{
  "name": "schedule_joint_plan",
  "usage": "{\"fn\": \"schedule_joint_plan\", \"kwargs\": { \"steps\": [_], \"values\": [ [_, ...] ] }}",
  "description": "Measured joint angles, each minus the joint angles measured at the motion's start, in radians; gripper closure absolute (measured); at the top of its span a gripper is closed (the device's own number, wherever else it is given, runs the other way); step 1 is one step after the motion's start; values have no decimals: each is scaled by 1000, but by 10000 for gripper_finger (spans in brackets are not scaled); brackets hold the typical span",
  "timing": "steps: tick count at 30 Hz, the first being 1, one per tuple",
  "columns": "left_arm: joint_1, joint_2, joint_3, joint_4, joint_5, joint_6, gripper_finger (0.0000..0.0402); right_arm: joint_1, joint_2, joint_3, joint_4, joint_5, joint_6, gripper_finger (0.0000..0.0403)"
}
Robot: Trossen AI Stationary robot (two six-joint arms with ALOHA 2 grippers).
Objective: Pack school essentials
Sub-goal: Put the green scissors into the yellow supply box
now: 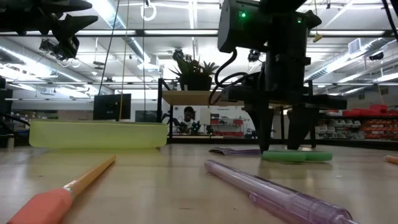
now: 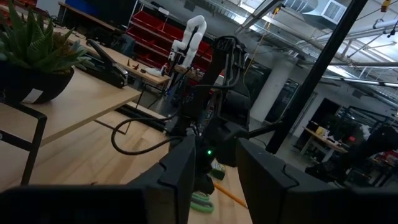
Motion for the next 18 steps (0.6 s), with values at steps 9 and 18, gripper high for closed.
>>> {"fn": "schedule_joint_plan", "kwargs": {
  "steps": [9, 18],
  "values": [
    [0, 0, 0, -1, 0, -7, 269, 23, 10, 8, -36, 42, 34, 191],
    [1, 0, 0, 0, 0, -7, 267, 23, 11, 6, -30, 43, 38, 197]
  ]
}}
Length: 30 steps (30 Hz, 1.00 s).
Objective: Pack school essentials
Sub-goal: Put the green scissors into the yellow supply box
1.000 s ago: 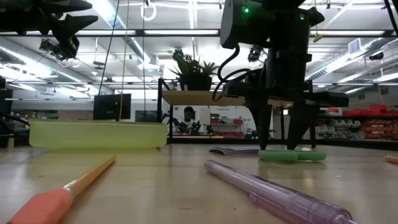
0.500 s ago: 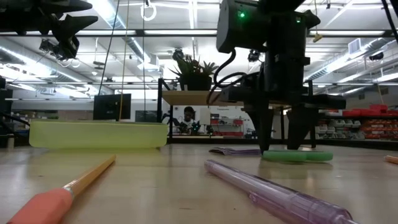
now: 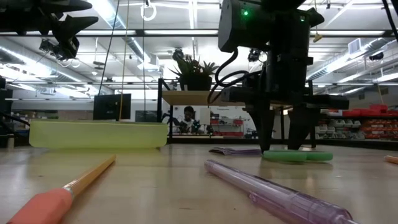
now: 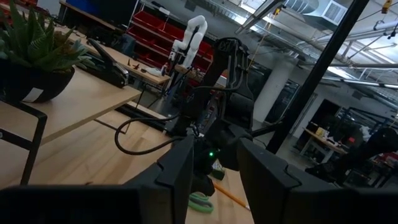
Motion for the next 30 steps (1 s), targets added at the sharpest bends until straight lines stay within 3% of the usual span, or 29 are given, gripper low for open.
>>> {"fn": "schedule_joint_plan", "kwargs": {
  "steps": [13, 30],
  "values": [
    [0, 0, 0, 0, 0, -1, 268, 0, 0, -2, -9, -1, 4, 259],
    [0, 0, 0, 1, 0, 8, 249, 1, 6, 45, -57, 12, -41, 265]
  ]
}}
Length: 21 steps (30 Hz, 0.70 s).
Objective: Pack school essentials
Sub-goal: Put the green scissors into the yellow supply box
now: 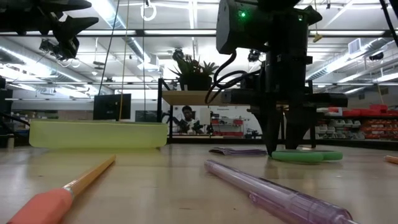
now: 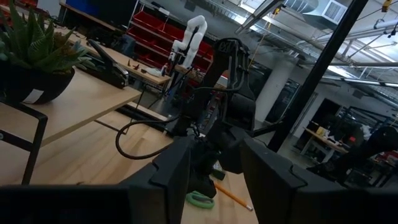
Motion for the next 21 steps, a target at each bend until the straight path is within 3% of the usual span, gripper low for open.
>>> {"fn": "schedule_joint_plan", "kwargs": {
  "steps": [21],
  "values": [
    [0, 0, 0, 12, 2, -1, 250, 19, 3, 32, -44, -20, -30, 265]
  ]
}}
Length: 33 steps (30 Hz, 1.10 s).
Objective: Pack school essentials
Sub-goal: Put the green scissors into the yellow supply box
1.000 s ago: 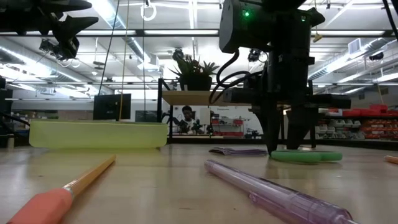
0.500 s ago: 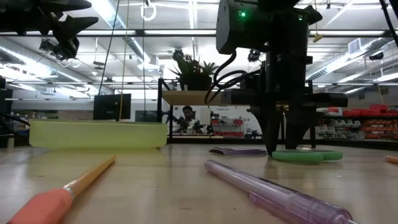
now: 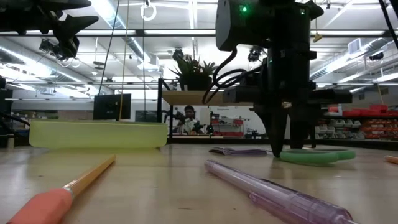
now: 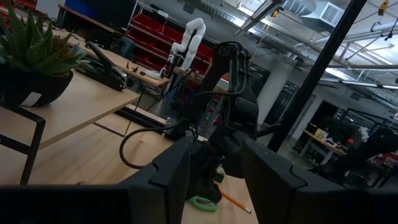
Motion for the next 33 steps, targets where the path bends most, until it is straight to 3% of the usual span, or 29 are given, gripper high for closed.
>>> {"fn": "schedule_joint_plan", "kwargs": {
  "steps": [17, 33],
  "values": [
    [0, 0, 0, 0, 0, 2, 240, 5, -2, 119, -65, 47, -68, 265],
    [0, 0, 0, 0, -1, 1, 239, 47, -4, 169, -118, -19, -31, 265]
  ]
}}
